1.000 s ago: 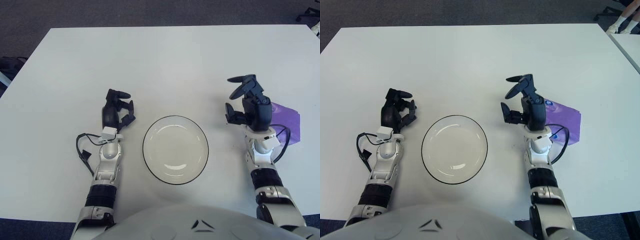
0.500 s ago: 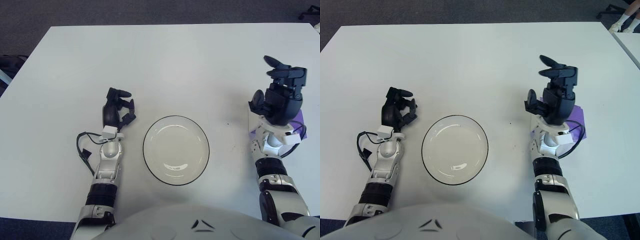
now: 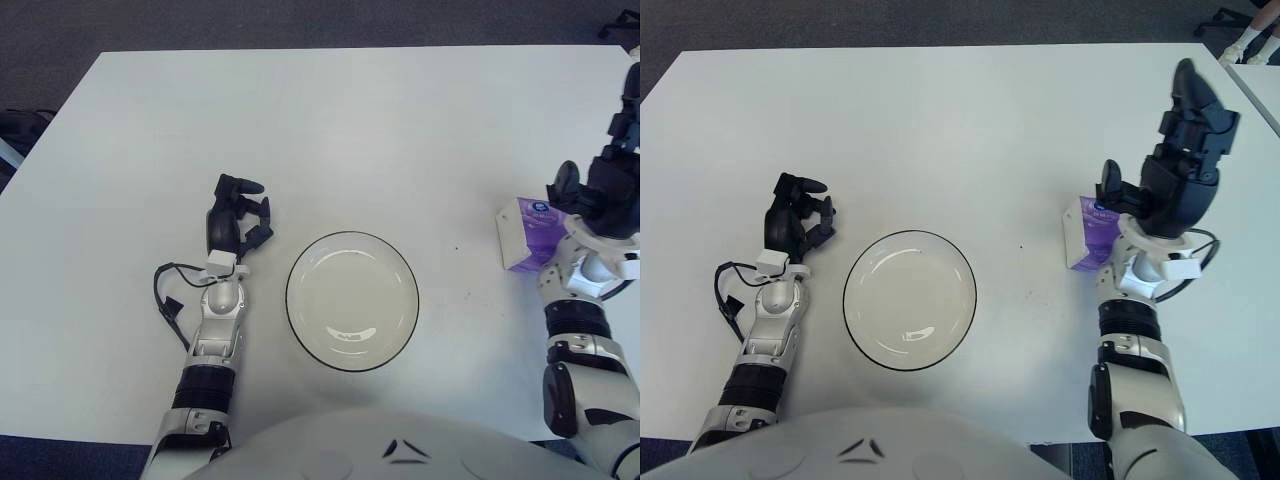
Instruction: Put the tissue paper into the plate.
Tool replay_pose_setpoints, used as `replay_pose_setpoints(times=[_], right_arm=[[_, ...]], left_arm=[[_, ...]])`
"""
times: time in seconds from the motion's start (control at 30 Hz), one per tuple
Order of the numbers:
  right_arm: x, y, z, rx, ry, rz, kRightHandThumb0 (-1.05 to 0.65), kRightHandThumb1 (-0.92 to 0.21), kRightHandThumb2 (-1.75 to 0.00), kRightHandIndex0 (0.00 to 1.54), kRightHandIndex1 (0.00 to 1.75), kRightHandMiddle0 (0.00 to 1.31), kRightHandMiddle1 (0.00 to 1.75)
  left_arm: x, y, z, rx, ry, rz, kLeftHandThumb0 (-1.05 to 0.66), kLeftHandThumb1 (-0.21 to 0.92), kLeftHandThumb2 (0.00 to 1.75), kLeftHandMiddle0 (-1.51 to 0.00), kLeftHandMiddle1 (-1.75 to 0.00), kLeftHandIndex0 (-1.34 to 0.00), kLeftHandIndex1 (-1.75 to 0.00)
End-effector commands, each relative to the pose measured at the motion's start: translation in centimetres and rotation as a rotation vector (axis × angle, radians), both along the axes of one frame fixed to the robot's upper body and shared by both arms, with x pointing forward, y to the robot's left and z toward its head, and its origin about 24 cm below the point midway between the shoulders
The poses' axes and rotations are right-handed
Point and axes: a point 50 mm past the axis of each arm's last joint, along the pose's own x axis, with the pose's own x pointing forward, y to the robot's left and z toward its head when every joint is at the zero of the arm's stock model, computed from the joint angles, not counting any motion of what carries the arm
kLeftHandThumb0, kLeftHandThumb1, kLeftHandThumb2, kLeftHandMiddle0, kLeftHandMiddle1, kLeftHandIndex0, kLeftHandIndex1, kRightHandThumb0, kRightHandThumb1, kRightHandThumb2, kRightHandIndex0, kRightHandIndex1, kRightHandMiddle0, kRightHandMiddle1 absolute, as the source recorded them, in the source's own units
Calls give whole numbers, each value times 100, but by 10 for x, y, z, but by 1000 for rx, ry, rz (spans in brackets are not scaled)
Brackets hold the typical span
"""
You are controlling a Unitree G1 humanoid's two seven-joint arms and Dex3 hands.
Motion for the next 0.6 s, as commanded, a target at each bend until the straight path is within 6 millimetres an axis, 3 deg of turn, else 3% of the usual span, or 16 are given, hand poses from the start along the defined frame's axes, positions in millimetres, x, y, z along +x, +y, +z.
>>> replay_pose_setpoints(times=[0.0, 0.13, 0.33, 0.57], right_arm=[[-16, -36, 1, -89, 115, -167, -91, -79, -67, 0, 0, 0, 1], [-10, -42, 1, -127, 244, -238, -97, -89, -68, 0, 0, 0, 0], [16, -55, -1, -107, 431, -294, -96, -92, -78, 0, 0, 0, 0], [18, -53, -1, -225, 538, -344, -98, -92, -92, 0, 0, 0, 0]], left_arm=[[-37, -9, -65, -17, 314, 8, -38, 69, 85, -56, -175, -33, -175], [-36, -10, -64, -24, 313, 4, -38, 69, 85, -56, -175, -33, -175], [-35, -12, -64, -31, 310, -2, -38, 68, 87, -58, -175, -34, -175], [-34, -13, -63, -27, 308, -7, -39, 66, 89, -58, -175, -35, -175]])
